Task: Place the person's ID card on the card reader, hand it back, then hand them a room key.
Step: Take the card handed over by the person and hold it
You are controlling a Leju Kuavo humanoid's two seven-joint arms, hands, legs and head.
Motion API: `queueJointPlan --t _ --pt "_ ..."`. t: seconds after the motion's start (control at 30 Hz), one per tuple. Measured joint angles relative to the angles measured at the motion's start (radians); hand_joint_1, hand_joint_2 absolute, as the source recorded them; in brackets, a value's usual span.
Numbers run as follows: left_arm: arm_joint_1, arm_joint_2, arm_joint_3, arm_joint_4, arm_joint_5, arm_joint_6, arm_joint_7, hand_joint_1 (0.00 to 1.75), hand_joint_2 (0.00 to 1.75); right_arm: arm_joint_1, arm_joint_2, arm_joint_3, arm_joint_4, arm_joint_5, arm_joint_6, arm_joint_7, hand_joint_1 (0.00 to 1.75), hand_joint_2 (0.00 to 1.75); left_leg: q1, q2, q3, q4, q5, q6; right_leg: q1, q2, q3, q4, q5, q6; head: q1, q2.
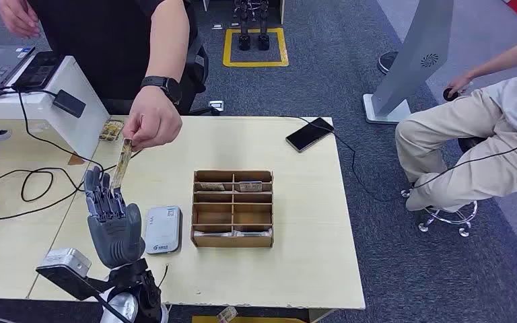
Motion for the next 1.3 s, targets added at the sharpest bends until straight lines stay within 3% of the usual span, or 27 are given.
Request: queueJointPlan --t 0.33,0.47,0.67,0.83,1.07,1.17,1.3 --pt "-0.033 0.009 -0.002 0.024 -0.009 0.025 0.009 0.0 0.0 0.007 -0.001 -0.002 0.0 -0.005 0.003 0.001 0.0 1.75 0.0 0.0 0.0 0.0 0.0 0.0 0.0 0.0 0.0 0.0 0.0 0.0 0.0 0.0" --pt "-0.091 0.014 -0.007 0.057 -0.068 0.098 0.032 0.0 1.75 0.007 -0.001 -0.013 0.0 -0.017 0.046 -0.008 0.0 1.75 0.0 0.0 0.0 0.0 0.0 0.0 0.0 0.0 0.0 0.0 0.0 0.0 0.0 0.0" --pt "-0.268 0.028 0.016 0.213 -0.42 0.318 0.051 0.0 1.75 -0.001 -0.002 -0.017 0.0 0.014 0.113 0.02 0.0 1.75 0.0 0.0 0.0 0.0 0.001 0.0 0.0 -0.001 0.001 0.0 0.001 0.001 0.0 0.0" --pt "-0.379 -0.006 0.167 0.349 -0.747 0.331 0.019 0.0 1.75 -0.016 -0.002 -0.016 0.0 0.03 0.143 0.031 0.0 1.75 0.0 0.0 0.0 0.0 0.002 0.0 0.0 0.0 0.001 0.001 0.002 0.0 0.0 0.0" --pt "-0.439 -0.084 0.391 0.403 -1.134 0.334 -0.063 0.0 1.75 -0.035 -0.003 0.002 0.0 0.054 0.186 0.032 0.0 1.75 0.0 0.0 0.0 0.0 0.002 0.0 0.0 0.0 0.0 0.001 0.001 0.001 0.0 0.0" --pt "-0.455 -0.106 0.474 0.41 -1.217 0.334 -0.07 0.0 1.75 -0.041 -0.004 0.013 0.0 0.06 0.193 0.028 0.0 1.75 0.0 0.0 0.0 0.0 0.001 0.0 0.0 0.0 0.0 0.001 0.001 0.001 0.0 0.0" --pt "-0.46 -0.113 0.509 0.414 -1.236 0.334 -0.071 0.0 1.75 -0.044 -0.005 0.02 0.0 0.065 0.192 0.024 0.0 1.75 0.0 0.0 0.0 0.0 0.002 0.0 0.0 0.0 0.0 0.001 0.001 0.001 0.0 0.0"
